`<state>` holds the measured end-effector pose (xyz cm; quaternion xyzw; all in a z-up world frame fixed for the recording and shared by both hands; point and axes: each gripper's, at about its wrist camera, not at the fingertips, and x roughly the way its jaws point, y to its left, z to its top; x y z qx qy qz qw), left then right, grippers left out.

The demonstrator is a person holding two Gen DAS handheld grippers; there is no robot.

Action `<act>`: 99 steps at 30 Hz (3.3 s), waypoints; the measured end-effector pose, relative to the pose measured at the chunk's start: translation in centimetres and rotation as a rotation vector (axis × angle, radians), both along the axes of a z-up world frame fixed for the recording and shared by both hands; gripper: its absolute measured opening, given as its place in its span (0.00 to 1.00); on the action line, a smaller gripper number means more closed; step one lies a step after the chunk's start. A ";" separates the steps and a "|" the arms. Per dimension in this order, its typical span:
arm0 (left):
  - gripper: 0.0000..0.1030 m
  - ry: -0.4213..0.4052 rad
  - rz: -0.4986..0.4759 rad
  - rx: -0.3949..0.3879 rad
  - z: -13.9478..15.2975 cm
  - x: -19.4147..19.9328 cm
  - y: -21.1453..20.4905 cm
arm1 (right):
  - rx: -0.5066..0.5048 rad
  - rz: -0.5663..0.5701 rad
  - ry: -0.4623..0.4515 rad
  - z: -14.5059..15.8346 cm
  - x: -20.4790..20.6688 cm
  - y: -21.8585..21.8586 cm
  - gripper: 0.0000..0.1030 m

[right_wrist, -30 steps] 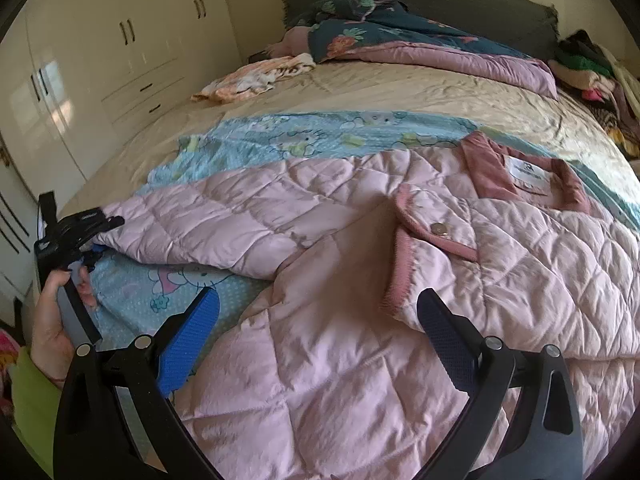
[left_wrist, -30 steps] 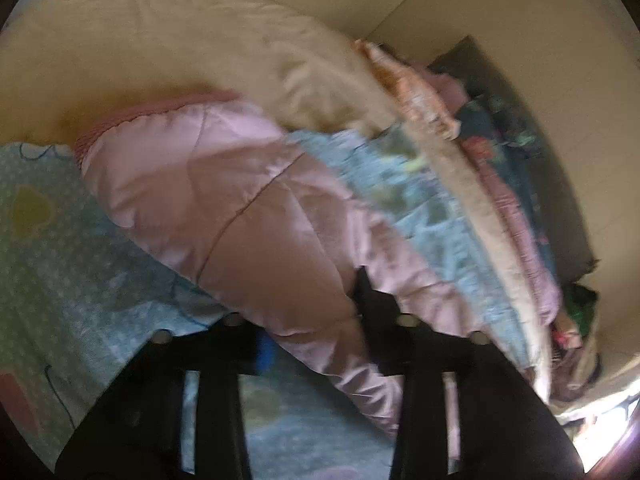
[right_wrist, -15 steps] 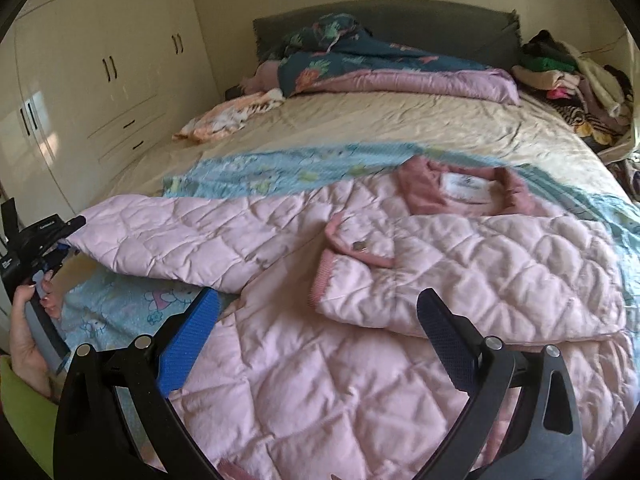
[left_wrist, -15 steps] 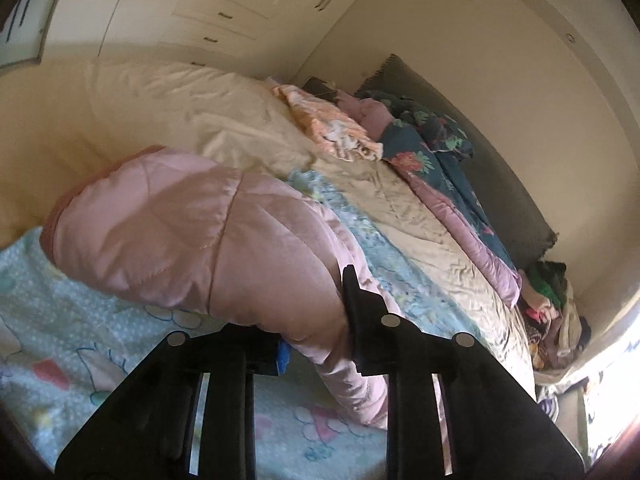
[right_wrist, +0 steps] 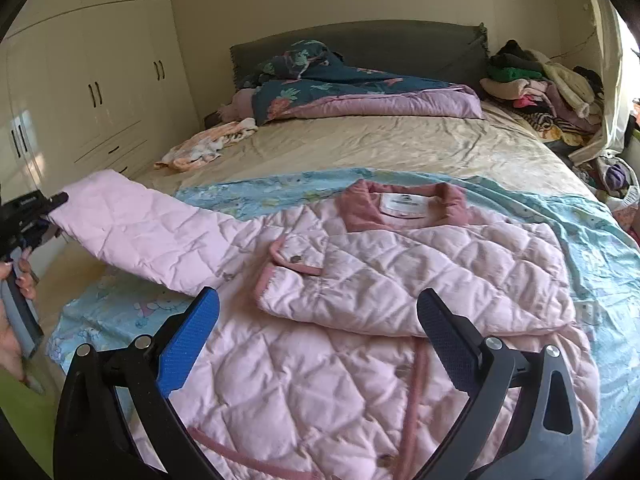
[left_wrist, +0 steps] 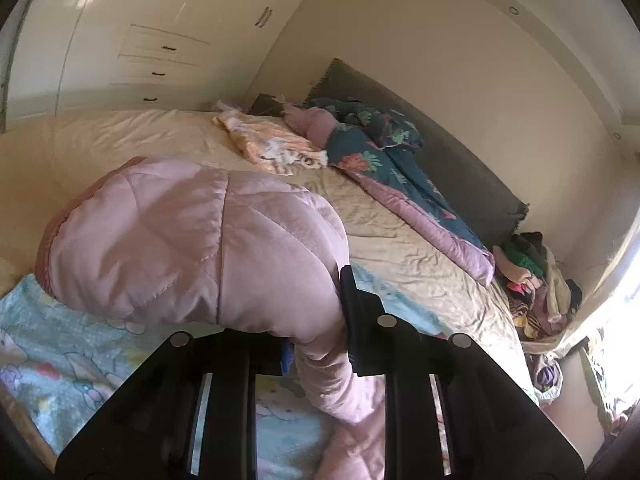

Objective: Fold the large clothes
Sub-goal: 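Grasp the sleeve cuff with the left tool and lift it, then carry the sleeve across the jacket front with the left tool, then lay the sleeve on the jacket and open the left tool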

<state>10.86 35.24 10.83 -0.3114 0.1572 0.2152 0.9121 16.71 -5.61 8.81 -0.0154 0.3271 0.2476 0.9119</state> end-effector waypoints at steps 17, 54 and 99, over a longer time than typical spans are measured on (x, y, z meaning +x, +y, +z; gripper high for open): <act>0.10 0.018 -0.128 0.122 4.8 3.4 -8.4 | 0.031 -0.139 -0.049 2.2 -0.5 -9.7 0.96; 0.09 0.130 -0.440 0.337 1.4 13.4 -28.8 | 0.097 -0.279 -0.022 -1.3 0.3 -20.8 0.96; 0.57 0.484 -0.836 0.642 -14.4 17.2 -42.7 | 0.110 -0.435 0.102 -5.6 4.0 -25.7 0.96</act>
